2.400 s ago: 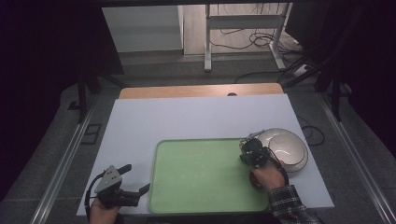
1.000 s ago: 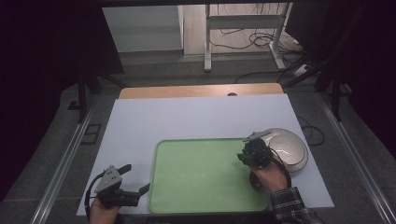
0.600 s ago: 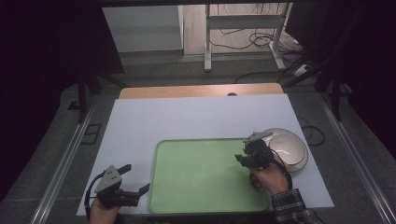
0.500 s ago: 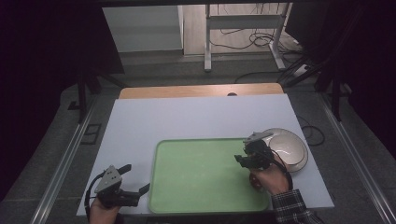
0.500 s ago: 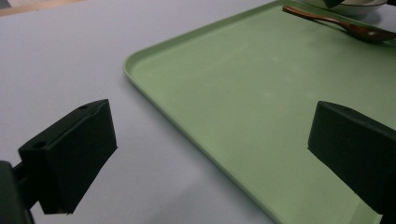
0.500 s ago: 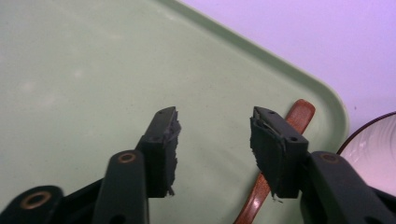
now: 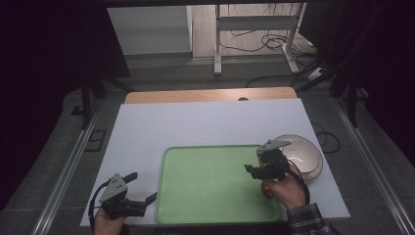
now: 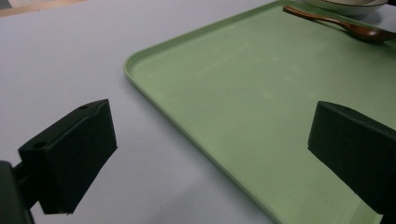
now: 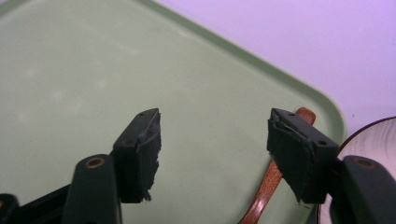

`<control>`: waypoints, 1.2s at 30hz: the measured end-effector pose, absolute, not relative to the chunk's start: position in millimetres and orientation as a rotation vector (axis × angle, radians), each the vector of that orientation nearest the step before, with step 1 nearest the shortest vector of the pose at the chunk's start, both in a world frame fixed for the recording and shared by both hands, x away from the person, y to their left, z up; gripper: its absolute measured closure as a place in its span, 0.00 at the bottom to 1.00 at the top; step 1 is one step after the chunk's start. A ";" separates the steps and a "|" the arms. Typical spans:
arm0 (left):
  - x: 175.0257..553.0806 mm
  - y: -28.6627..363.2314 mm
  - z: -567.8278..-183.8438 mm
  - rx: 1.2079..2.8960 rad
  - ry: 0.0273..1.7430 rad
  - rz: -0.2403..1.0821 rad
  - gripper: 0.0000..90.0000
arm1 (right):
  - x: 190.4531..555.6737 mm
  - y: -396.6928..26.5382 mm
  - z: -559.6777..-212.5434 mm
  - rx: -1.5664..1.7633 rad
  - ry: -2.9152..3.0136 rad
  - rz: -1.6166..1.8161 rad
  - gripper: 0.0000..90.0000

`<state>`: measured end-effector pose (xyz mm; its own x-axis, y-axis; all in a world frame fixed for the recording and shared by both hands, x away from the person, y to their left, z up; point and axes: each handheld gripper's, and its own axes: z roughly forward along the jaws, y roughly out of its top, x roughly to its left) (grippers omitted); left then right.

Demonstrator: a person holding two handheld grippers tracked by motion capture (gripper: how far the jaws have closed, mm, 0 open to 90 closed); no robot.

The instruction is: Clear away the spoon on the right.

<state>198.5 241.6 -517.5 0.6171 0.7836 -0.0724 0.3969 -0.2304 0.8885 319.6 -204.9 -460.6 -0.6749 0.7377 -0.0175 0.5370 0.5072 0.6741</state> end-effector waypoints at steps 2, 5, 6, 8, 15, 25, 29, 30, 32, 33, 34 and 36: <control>198.5 241.6 -517.5 1.848 0.949 0.487 0.01 | 317.4 -205.8 -459.8 1.060 2.444 0.949 0.34; 198.5 241.7 -517.5 1.848 0.949 0.487 0.01 | 314.4 -207.1 -458.9 1.048 2.438 0.967 0.31; 198.5 241.7 -517.5 1.848 0.949 0.487 0.01 | 313.4 -207.7 -458.6 1.045 2.438 0.968 0.30; 198.5 241.7 -517.4 1.848 0.949 0.488 0.01 | 311.4 -208.8 -458.1 1.042 2.437 0.977 0.28; 198.6 241.5 -517.5 1.850 0.948 0.488 0.01 | 306.2 -213.7 -458.4 1.052 2.447 1.007 0.16; 198.6 241.3 -517.6 1.852 0.948 0.488 0.01 | 300.8 -222.0 -460.8 1.015 2.428 1.052 0.02; 198.6 241.2 -517.6 1.853 0.947 0.488 0.01 | 297.5 -224.0 -459.0 0.998 2.398 1.055 0.00; 198.6 241.2 -517.6 1.852 0.948 0.488 0.01 | 296.7 -224.6 -458.5 0.992 2.392 1.055 0.00; 198.5 241.2 -517.6 1.852 0.948 0.487 0.01 | 295.1 -225.4 -457.5 0.983 2.389 1.040 0.00; 198.6 241.1 -517.7 1.853 0.948 0.487 0.01 | 294.1 -225.7 -457.1 0.979 2.386 1.037 0.00; 198.6 241.1 -517.7 1.853 0.947 0.487 0.01 | 293.2 -226.3 -456.8 0.975 2.387 1.036 0.00; 198.5 241.1 -517.7 1.853 0.948 0.487 0.01 | 291.7 -227.5 -456.7 0.980 2.382 1.043 0.00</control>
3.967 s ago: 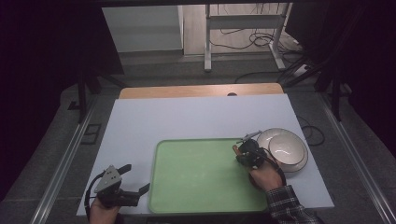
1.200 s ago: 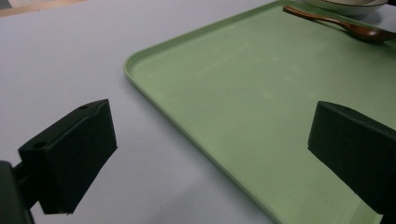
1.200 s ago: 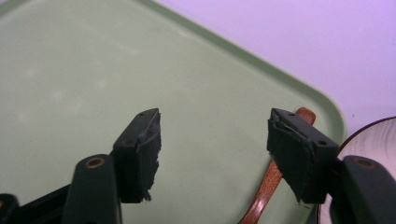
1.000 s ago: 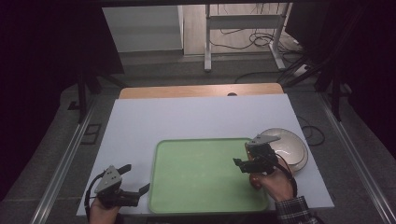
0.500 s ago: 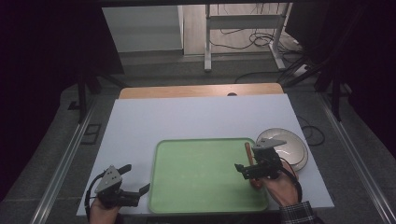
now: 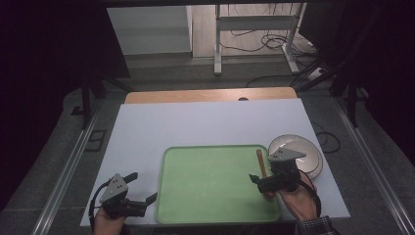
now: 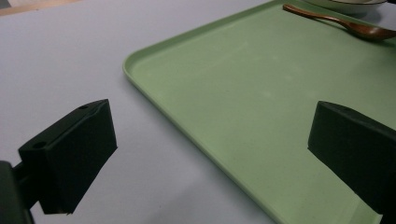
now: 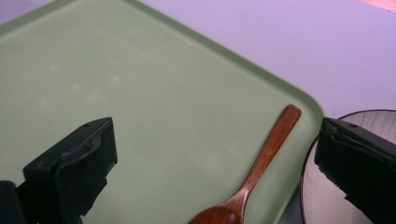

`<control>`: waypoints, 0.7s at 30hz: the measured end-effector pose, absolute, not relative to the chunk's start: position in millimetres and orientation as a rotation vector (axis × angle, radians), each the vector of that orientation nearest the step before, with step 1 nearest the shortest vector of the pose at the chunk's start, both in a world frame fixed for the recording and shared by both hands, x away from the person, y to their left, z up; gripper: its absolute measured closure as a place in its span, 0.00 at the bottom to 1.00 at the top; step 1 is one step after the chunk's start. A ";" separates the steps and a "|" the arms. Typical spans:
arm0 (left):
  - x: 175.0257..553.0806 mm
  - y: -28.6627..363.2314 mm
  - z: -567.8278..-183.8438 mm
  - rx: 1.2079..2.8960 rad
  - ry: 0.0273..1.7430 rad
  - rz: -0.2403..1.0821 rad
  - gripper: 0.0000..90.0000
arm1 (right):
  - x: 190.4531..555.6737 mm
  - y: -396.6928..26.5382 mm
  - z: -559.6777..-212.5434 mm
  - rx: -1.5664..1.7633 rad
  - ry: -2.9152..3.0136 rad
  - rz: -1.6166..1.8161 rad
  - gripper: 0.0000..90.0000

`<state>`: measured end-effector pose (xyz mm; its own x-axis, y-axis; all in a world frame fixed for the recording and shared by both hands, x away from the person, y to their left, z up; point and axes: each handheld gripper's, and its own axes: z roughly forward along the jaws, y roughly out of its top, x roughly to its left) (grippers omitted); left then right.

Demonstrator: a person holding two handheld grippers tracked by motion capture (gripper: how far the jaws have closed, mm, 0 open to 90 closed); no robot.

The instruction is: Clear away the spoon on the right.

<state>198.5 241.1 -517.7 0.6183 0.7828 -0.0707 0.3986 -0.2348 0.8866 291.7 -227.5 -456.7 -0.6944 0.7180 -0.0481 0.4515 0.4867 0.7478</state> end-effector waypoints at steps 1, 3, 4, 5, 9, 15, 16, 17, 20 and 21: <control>198.6 241.1 -517.7 1.852 0.948 0.487 0.01 | 291.1 -228.2 -456.9 0.981 2.383 1.044 0.00; 198.6 241.3 -517.7 1.852 0.948 0.487 0.01 | 289.6 -229.3 -457.3 0.980 2.385 1.046 0.00; 198.6 241.3 -517.7 1.852 0.948 0.487 0.01 | 288.8 -230.0 -457.5 0.979 2.387 1.047 0.00; 198.6 241.3 -517.7 1.852 0.948 0.487 0.01 | 288.0 -230.7 -457.7 0.976 2.388 1.046 0.00; 198.5 241.3 -517.7 1.852 0.948 0.488 0.01 | 283.8 -233.6 -457.0 0.973 2.372 1.061 0.00; 198.5 241.3 -517.7 1.851 0.948 0.488 0.01 | 276.9 -240.7 -454.0 0.985 2.338 1.079 0.00; 198.5 241.3 -517.7 1.851 0.949 0.487 0.01 | 276.0 -242.1 -454.3 0.987 2.334 1.078 0.00; 198.5 241.3 -517.7 1.851 0.949 0.488 0.01 | 275.0 -243.4 -454.8 0.992 2.331 1.078 0.00; 198.5 241.6 -517.8 1.849 0.950 0.488 0.01 | 272.2 -247.1 -456.7 1.006 2.325 1.081 0.00; 198.5 241.7 -517.8 1.849 0.950 0.487 0.01 | 271.4 -248.3 -457.1 1.006 2.325 1.081 0.00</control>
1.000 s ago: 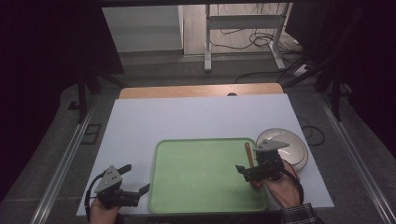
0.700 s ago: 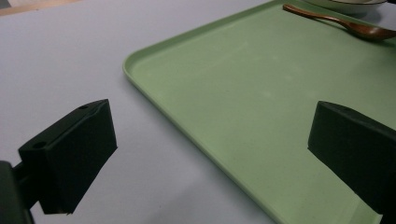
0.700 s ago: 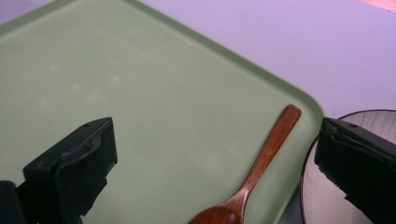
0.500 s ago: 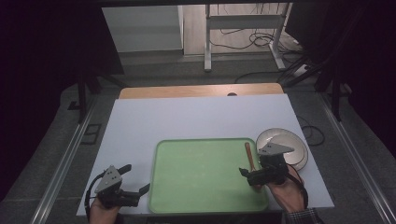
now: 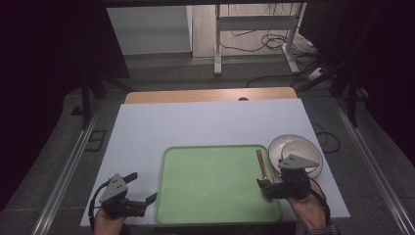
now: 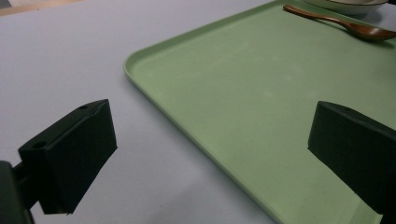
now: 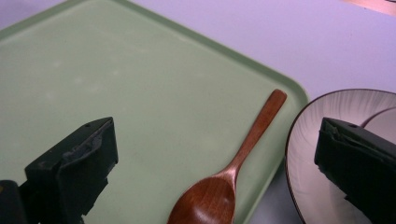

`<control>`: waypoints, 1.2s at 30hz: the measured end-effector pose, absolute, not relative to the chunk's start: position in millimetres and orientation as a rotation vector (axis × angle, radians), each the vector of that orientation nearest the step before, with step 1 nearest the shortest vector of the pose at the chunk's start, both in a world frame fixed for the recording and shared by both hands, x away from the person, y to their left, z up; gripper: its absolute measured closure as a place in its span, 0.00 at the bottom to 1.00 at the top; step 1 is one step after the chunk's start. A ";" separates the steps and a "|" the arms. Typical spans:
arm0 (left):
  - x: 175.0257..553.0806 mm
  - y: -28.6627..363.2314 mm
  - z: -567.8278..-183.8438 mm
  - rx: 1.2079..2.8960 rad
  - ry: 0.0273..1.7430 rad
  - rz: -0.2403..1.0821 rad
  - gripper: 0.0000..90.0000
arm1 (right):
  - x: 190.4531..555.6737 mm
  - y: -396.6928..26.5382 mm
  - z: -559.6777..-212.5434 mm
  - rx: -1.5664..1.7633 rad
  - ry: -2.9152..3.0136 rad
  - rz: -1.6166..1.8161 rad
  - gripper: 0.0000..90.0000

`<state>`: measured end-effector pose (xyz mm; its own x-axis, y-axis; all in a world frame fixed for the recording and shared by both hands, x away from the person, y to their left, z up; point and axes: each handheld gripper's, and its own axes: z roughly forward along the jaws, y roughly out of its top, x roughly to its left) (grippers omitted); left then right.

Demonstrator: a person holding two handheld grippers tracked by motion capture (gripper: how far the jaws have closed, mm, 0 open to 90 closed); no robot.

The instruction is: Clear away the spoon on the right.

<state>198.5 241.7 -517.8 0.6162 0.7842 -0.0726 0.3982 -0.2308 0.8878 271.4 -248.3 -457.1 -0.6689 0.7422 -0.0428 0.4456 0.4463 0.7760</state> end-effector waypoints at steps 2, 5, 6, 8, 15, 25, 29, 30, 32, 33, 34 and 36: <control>198.5 241.7 -517.7 1.848 0.950 0.487 0.01 | 270.0 -250.3 -457.8 1.010 2.323 1.079 0.00; 198.5 241.8 -517.8 1.849 0.950 0.487 0.01 | 267.9 -252.5 -458.4 1.022 2.320 1.086 0.00; 198.5 241.8 -517.8 1.848 0.950 0.487 0.01 | 267.3 -253.3 -458.6 1.023 2.318 1.085 0.00; 198.4 241.9 -517.7 1.847 0.951 0.487 0.01 | 266.3 -254.5 -459.1 1.029 2.314 1.085 0.00; 198.5 242.0 -517.8 1.847 0.951 0.487 0.01 | 262.3 -259.8 -460.0 1.040 2.308 1.080 0.00; 198.4 242.1 -517.8 1.846 0.953 0.488 0.01 | 256.7 -268.2 -461.6 1.054 2.301 1.075 0.00; 198.3 242.2 -517.7 1.844 0.954 0.489 0.01 | 254.6 -271.6 -461.7 1.056 2.292 1.080 0.00; 198.3 242.2 -517.6 1.844 0.953 0.489 0.01 | 253.8 -272.6 -461.5 1.059 2.290 1.077 0.00; 198.2 242.3 -517.6 1.842 0.954 0.490 0.01 | 252.6 -274.7 -461.7 1.062 2.281 1.080 0.00; 198.3 242.4 -517.6 1.842 0.954 0.489 0.01 | 252.0 -275.8 -461.8 1.064 2.277 1.084 0.00; 198.3 242.5 -517.6 1.841 0.955 0.490 0.01 | 251.4 -277.1 -461.7 1.065 2.273 1.083 0.00; 198.3 242.7 -517.6 1.841 0.955 0.490 0.01 | 250.2 -279.2 -461.6 1.067 2.271 1.087 0.00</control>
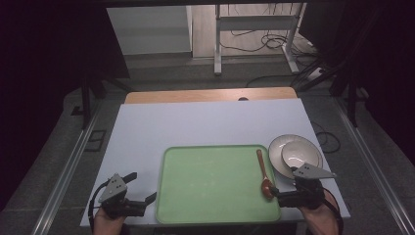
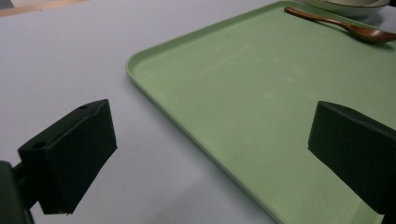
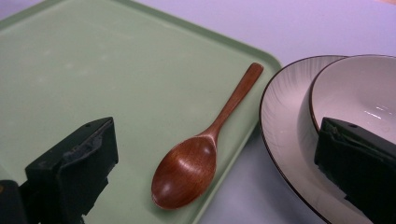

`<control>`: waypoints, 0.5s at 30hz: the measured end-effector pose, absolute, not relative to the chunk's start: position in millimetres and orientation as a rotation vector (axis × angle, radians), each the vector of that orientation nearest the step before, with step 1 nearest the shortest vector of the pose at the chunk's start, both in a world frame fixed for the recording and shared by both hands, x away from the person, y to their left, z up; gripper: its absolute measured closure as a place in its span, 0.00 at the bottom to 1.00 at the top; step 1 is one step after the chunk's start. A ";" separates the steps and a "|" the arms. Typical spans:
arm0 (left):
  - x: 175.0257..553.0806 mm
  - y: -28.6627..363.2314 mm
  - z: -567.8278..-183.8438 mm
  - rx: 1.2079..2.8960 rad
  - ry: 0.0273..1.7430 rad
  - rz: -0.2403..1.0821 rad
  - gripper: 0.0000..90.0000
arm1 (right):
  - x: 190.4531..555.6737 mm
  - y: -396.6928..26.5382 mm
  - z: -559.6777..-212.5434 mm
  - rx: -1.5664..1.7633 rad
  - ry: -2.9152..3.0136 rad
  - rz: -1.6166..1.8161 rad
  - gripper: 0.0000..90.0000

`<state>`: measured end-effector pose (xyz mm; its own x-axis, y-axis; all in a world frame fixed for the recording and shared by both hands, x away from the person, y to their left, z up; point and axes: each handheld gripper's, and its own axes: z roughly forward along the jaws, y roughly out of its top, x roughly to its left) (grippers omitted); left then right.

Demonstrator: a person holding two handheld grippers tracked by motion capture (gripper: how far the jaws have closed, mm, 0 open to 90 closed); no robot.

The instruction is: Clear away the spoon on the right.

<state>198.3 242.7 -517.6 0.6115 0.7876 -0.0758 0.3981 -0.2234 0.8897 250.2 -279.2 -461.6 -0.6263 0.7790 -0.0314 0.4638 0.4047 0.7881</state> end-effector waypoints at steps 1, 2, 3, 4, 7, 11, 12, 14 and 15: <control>198.2 242.7 -517.6 1.841 0.956 0.490 0.01 | 249.7 -280.0 -461.5 1.067 2.266 1.087 0.00; 198.3 242.7 -517.6 1.841 0.956 0.491 0.01 | 249.0 -280.9 -461.2 1.068 2.264 1.087 0.00; 198.3 242.8 -517.6 1.840 0.956 0.491 0.01 | 248.4 -281.8 -461.0 1.069 2.264 1.085 0.00; 198.3 242.8 -517.6 1.840 0.956 0.491 0.01 | 247.7 -282.3 -461.0 1.071 2.260 1.088 0.00; 198.4 243.0 -517.6 1.841 0.955 0.493 0.01 | 246.1 -284.4 -460.7 1.071 2.256 1.085 0.00; 198.2 242.7 -517.6 1.840 0.956 0.492 0.01 | 244.1 -287.3 -460.6 1.078 2.251 1.087 0.00; 198.3 242.8 -517.6 1.840 0.956 0.492 0.00 | 243.8 -288.2 -460.9 1.077 2.249 1.084 0.00; 198.3 242.9 -517.7 1.839 0.956 0.492 0.00 | 242.9 -289.6 -461.2 1.082 2.249 1.081 0.00; 198.4 243.0 -517.7 1.839 0.956 0.491 0.00 | 242.5 -290.3 -461.6 1.082 2.246 1.078 0.00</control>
